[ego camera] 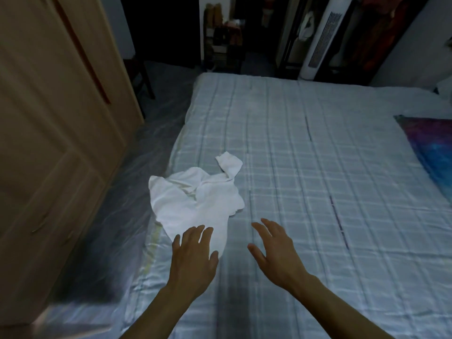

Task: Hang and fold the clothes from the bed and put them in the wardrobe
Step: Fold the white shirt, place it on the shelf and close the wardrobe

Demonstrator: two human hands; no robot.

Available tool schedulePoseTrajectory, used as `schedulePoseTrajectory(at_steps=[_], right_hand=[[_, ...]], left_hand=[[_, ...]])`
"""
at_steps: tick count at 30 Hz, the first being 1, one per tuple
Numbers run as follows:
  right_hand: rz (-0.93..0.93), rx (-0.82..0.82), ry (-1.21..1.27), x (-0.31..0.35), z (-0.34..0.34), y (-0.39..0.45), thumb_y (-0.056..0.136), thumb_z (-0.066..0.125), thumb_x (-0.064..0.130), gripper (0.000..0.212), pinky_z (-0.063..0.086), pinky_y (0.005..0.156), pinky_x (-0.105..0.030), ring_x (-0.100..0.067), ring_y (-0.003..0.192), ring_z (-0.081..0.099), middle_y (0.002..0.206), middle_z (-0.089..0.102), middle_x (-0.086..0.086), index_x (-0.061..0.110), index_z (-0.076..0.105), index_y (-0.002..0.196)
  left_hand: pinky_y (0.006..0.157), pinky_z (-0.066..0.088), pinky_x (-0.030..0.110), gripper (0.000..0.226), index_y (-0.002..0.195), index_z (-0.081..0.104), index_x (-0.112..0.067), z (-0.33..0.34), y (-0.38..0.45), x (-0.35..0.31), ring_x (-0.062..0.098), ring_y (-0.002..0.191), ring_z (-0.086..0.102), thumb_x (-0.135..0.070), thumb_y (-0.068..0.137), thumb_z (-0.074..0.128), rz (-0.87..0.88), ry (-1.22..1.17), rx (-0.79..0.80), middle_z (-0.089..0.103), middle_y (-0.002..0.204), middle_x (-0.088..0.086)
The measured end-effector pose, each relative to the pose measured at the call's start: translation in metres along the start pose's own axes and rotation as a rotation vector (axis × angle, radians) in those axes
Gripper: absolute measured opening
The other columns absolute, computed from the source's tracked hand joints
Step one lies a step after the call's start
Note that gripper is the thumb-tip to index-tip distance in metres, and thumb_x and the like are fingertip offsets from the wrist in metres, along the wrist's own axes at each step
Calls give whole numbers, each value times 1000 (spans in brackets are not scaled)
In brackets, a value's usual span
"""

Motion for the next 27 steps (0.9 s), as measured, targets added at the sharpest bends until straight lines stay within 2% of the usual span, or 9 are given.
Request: schedulePoseTrajectory(at_steps=[3,5,10,13,18,21,24,27], right_hand=[[48,14,16,-25,10,36,88,21,66,77,30,114,-46,-30,144,31,157,35,-8,23,40,148],[52,16,7,-36,17,57,89,23,64,74,32,112,-48,-31,143,32,156,35,-9,22,40,148],[28,65,29,-49,51,115,95,46,48,59,31,113,-44,-29,142,33,155,37,-8,22,39,148],[-10,91,35,-51,82,147,95,58,36,57,32,112,-43,-29,140,37,154,39,-7,21,41,147],[-77,168,-7,-57,147,183,94,60,27,57,29,115,-43,-29,143,32,158,34,-6,24,40,147],[-118,233,-2,-55,186,189,93,60,23,58,26,117,-43,-28,145,28,159,31,-4,26,40,147],[-198,370,-43,-51,230,180,92,62,37,67,20,120,-44,-25,149,18,163,19,-1,32,31,151],[-277,492,-68,-47,265,164,84,65,57,83,13,121,-45,-25,151,4,165,5,0,36,23,152]], left_hand=[[98,47,56,49,127,56,-20,10,30,6,27,115,62,-42,85,44,8,-23,-47,65,124,2],[100,45,56,53,128,56,-19,25,50,15,28,118,60,-44,84,40,-18,-21,-25,64,126,3],[97,49,54,53,128,60,-15,69,82,38,30,118,60,-41,82,53,-67,-25,56,64,127,6],[96,50,52,54,126,61,-15,105,95,59,31,117,61,-43,80,54,-89,-5,102,65,126,8],[94,50,49,59,125,62,-15,172,98,86,34,120,58,-46,75,57,-128,24,252,63,129,11],[82,55,46,57,118,64,-14,200,84,89,33,110,63,-46,71,60,-98,33,285,66,122,11],[75,57,42,63,118,61,-17,235,56,91,31,107,64,-55,68,64,-94,37,375,65,122,9],[80,58,41,87,127,57,-18,263,33,96,32,119,58,-70,59,71,-130,36,488,59,136,11]])
Point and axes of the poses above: each hand's wrist, its own y-axis towards the middle knuckle, its own z-axis out of the palm, x = y × z, the point moved 10 cm from there along y, towards the middle knuckle
